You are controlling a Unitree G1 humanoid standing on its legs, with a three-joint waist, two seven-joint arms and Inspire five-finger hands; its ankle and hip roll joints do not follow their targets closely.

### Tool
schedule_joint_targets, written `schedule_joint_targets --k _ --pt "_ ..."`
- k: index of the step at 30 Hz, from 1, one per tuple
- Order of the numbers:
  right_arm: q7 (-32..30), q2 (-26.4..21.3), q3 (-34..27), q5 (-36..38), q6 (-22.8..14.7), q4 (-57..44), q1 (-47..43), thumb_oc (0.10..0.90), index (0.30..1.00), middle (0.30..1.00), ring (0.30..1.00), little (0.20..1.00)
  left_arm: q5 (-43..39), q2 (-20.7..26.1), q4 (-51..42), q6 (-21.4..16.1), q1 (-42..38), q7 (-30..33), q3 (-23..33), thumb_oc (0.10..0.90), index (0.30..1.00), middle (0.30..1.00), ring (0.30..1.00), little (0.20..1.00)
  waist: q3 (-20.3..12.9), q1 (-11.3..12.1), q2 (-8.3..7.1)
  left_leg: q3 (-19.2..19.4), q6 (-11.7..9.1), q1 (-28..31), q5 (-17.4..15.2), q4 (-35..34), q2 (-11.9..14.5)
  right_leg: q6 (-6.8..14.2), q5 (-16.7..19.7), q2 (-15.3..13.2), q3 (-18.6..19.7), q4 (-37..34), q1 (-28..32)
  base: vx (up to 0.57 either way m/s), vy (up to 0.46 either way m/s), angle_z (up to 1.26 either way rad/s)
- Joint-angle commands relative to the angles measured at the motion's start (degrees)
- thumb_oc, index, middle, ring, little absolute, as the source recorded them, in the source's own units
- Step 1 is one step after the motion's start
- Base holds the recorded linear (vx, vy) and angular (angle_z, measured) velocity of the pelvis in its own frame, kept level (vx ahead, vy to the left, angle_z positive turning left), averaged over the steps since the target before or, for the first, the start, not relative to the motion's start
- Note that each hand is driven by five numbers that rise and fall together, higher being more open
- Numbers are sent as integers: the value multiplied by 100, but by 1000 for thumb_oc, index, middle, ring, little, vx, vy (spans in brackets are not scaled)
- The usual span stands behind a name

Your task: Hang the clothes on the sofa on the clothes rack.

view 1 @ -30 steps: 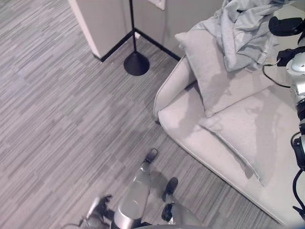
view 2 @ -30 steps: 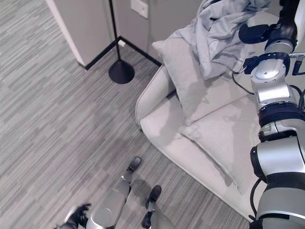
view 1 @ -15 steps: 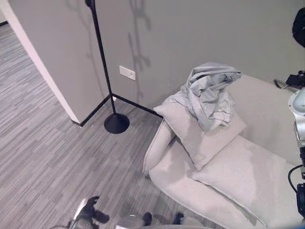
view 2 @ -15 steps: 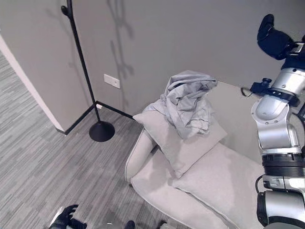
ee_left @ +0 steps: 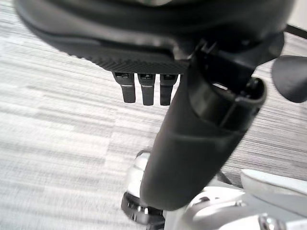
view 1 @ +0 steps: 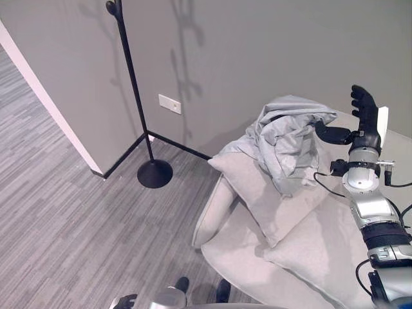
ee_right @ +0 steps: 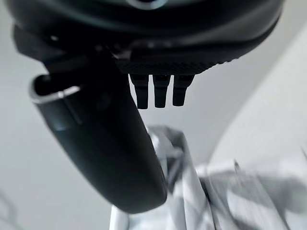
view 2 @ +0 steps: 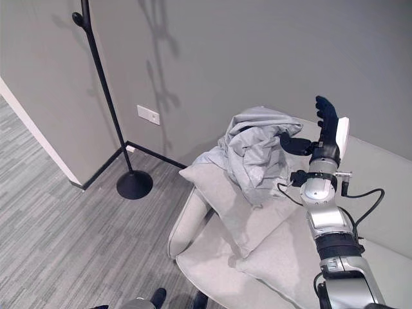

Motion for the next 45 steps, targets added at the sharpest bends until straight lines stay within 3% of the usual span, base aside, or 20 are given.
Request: schedule_joint_targets --k 1,7,11,16,17,24,31,45 --pt "93 -417 -224 352 -583 -868 -302 800 900 900 900 900 -103 -96 369 -57 -120 -68 -79 800 900 900 900 900 -337 1 -50 -81 -5 -68 -122 -146 251 359 -447 -91 -36 66 525 -1 -64 -1" --pt "181 -389 -144 249 -441 -680 -227 800 900 900 900 900 49 -111 292 -64 -103 -134 -254 800 900 900 900 900 -344 -44 -13 -124 -34 -130 -99 -146 293 330 -465 -38 -45 66 500 -2 -29 -1" --pt "297 -400 176 543 -431 130 -695 800 900 900 900 900 80 -89 246 -96 -120 -192 -479 800 900 900 900 900 -340 -5 -2 -170 -53 -167 -73 -146 295 317 -466 -24 -51 66 472 -2 -3 2" --pt "301 -408 208 556 -451 171 -740 800 900 900 900 900 78 -98 244 -95 -125 -193 -468 800 900 900 900 900 -332 -14 7 -169 -53 -167 -73 -146 296 317 -466 -24 -50 66 472 0 0 0" --pt "258 -279 614 846 -628 1318 -1713 400 300 300 300 300 94 -41 233 -157 -216 -221 -713 800 900 900 900 900 -330 96 37 -207 -67 -212 -47 -146 295 315 -470 1 -59 66 431 0 0 0" --pt "-2 -286 607 537 -736 1344 -1962 400 300 300 300 300 149 5 190 -203 -226 -140 -705 800 900 900 900 900 -345 214 72 -286 -66 -229 -44 -146 267 308 -497 -11 -122 66 438 16 10 9" --pt "-234 -215 367 177 -743 1001 -1630 400 300 300 300 300 183 -14 225 -209 -207 -97 -624 800 900 900 900 900 -381 286 59 -378 -69 -238 -58 -146 249 300 -532 -22 -188 66 466 18 7 8" --pt "-767 -420 -447 -447 -884 -454 -1051 400 300 300 300 300 403 -50 243 -201 -298 -11 -590 800 900 900 900 900 -478 259 46 -402 -59 -156 -144 -146 273 284 -575 -12 -158 66 518 3 0 0"
